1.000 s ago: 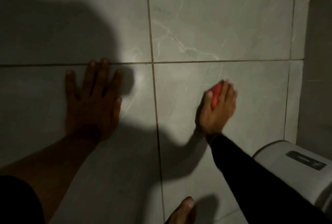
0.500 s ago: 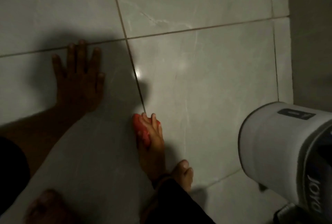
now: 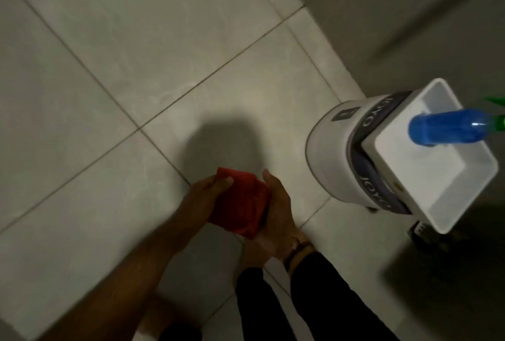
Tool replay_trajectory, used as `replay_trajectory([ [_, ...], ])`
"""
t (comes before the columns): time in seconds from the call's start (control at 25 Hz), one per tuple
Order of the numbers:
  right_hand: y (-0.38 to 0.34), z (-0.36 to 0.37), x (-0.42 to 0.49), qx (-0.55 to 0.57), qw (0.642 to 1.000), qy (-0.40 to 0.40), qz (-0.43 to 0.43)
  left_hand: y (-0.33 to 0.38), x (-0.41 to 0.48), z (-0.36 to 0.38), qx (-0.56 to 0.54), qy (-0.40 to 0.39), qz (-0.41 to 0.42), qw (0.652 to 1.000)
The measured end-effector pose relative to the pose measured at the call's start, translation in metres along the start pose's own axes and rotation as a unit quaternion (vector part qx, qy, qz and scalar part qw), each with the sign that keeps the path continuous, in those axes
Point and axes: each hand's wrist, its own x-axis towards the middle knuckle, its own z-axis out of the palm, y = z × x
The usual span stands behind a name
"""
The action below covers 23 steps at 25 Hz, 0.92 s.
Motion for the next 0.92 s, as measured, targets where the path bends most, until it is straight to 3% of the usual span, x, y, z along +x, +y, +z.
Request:
replay_trajectory([
  [0.12, -0.062, -0.029, -0.065, -0.038, 0.992, 0.02, -0.12, 0.07, -0.042, 0.068, 0.123, -0.087, 0.069, 0.986],
  [0.24, -0.118, -0.071, -0.112, -0.046, 0.97, 0.128, -0.2, 0.123, -0.052, 0.146, 0.254, -0.163, 0.125, 0.945],
  [0.4, -0.192, -0.129, -0.15, -0.076, 0.91, 0.296, -0.279, 0.161, -0.034, 0.269, 0.361, -0.113, 0.204, 0.903],
  [0.48, -0.22, -0.16, -0.145, -0.052, 0.892, 0.352, -0.278, 0.164, -0.014, 0.321, 0.416, -0.101, 0.223, 0.876],
  [0.6, -0.243, -0.198, -0.117, -0.017, 0.897, 0.381, -0.226, 0.155, 0.019, 0.373, 0.518, -0.063, 0.234, 0.82],
  [0.76, -0.251, -0.23, -0.075, -0.081, 0.896, 0.406, -0.16, 0.133, 0.051, 0.403, 0.6, -0.004, 0.222, 0.769],
  [0.92, -0.252, -0.235, -0.06, -0.198, 0.834, 0.496, -0.14, 0.115, 0.055, 0.399, 0.686, 0.028, 0.29, 0.666],
])
